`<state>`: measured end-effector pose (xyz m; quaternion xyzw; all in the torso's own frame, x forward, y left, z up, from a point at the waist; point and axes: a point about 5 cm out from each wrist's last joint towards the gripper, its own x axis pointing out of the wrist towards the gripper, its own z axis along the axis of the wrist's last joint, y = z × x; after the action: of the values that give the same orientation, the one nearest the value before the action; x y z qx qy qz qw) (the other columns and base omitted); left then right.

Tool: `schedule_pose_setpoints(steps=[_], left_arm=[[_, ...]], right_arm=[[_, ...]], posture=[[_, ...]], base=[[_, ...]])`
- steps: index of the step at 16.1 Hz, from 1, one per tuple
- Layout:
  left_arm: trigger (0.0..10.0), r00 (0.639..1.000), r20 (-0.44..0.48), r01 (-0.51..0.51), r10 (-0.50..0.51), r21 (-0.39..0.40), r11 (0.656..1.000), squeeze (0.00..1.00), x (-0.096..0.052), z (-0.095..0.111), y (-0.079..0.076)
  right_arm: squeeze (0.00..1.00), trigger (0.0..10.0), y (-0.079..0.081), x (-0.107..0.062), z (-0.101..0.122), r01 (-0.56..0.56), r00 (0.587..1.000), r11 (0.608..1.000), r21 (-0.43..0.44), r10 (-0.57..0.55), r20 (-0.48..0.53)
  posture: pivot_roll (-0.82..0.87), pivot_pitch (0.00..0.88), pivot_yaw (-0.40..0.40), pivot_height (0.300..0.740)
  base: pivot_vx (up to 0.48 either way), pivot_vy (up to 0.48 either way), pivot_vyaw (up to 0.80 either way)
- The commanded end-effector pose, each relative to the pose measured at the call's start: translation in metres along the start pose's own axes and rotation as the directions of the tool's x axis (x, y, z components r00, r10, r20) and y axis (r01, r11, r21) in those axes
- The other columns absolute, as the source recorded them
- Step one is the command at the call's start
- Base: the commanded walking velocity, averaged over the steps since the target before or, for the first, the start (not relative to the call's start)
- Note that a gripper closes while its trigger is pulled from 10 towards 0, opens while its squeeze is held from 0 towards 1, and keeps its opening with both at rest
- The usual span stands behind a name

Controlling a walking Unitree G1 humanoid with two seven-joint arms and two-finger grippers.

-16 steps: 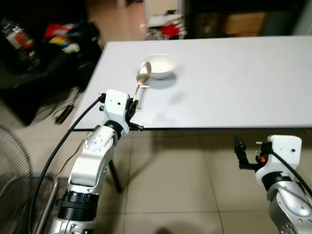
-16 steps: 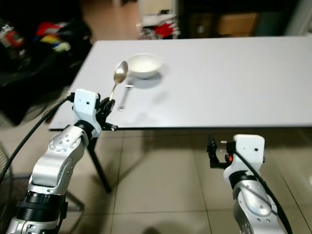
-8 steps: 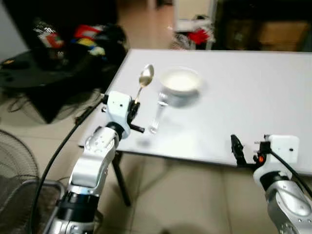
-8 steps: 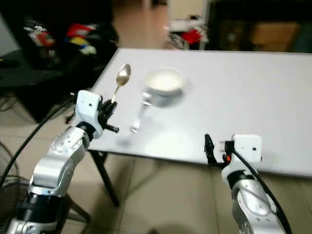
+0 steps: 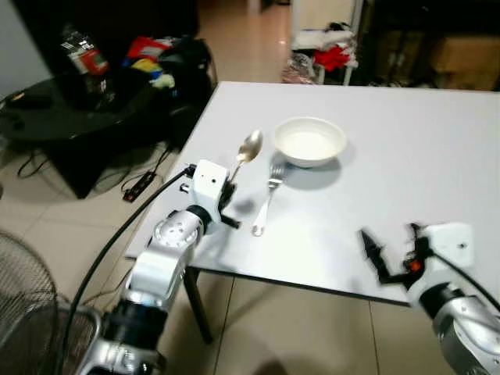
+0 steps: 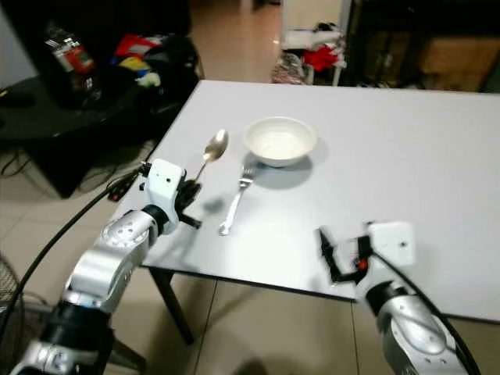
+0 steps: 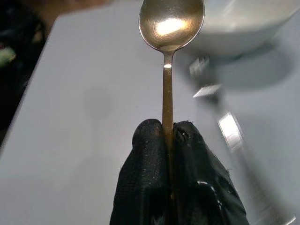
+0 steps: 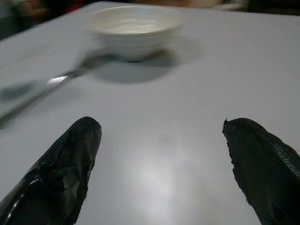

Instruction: Setting the table

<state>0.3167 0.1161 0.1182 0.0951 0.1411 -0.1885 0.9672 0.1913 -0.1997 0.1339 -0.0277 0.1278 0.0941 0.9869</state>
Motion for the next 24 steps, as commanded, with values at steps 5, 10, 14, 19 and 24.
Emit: schedule_pose_setpoints(steps=[5, 10, 14, 19, 24], left_arm=[[10.0, 0.982, -0.181, 0.061, -0.059, 0.003, 0.998, 0.00, 0.032, -0.011, -0.015], [10.0, 0.964, -0.261, 0.040, -0.053, -0.053, 0.998, 0.00, 0.056, -0.007, -0.027], [10.0, 0.959, -0.283, -0.010, -0.002, -0.040, 0.999, 0.00, 0.064, -0.005, -0.024], [10.0, 0.942, -0.336, -0.005, -0.022, -0.080, 0.997, 0.00, 0.069, -0.006, -0.037], [10.0, 0.934, -0.351, 0.036, -0.071, -0.106, 0.994, 1.00, 0.069, -0.005, -0.043]], right_arm=[[0.00, 10.0, 0.004, -0.007, 0.000, -0.165, 0.985, 0.985, -0.055, 0.162, -0.063], [0.00, 10.0, 0.009, -0.009, -0.002, -0.193, 0.979, 0.979, -0.060, 0.188, -0.081], [0.00, 10.0, 0.011, -0.015, -0.004, -0.188, 0.979, 0.980, -0.060, 0.182, -0.091], [0.00, 10.0, 0.013, -0.018, -0.006, -0.192, 0.977, 0.980, -0.061, 0.185, -0.105], [0.00, 10.0, 0.016, -0.017, -0.007, -0.219, 0.971, 0.974, -0.052, 0.213, -0.111]], posture=[[-0.10, 0.000, 0.043, 0.740], [-0.12, 0.000, 0.062, 0.740], [-0.14, 0.000, 0.083, 0.740], [-0.14, 0.000, 0.095, 0.740], [-0.13, 0.000, 0.091, 0.740]], base=[[0.000, 0.000, 0.00], [0.000, 0.000, 0.00], [0.000, 0.000, 0.00], [0.000, 0.000, 0.00], [0.000, 0.000, 0.00]])
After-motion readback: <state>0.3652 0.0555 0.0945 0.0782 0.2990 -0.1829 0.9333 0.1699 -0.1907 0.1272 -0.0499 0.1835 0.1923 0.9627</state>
